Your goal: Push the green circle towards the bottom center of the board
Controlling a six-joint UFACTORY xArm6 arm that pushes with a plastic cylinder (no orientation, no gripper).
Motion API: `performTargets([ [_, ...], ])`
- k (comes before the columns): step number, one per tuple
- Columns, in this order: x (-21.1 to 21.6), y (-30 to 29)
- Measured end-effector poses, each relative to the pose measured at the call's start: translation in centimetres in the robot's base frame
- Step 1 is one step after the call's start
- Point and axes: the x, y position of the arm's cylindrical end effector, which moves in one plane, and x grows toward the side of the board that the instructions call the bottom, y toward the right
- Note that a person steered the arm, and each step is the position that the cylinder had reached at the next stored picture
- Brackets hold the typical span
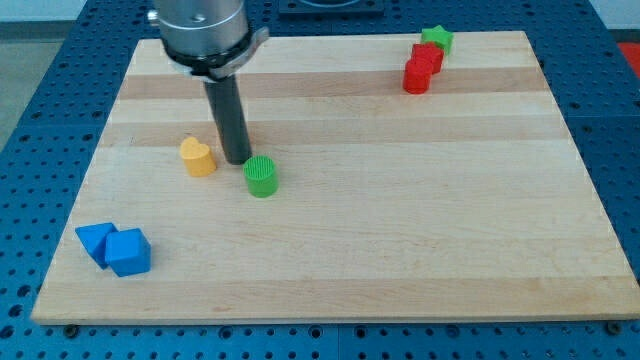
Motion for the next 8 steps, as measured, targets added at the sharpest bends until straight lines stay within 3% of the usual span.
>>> performTargets([
  [2,2.3,1.0],
  [8,2.8,10.3],
])
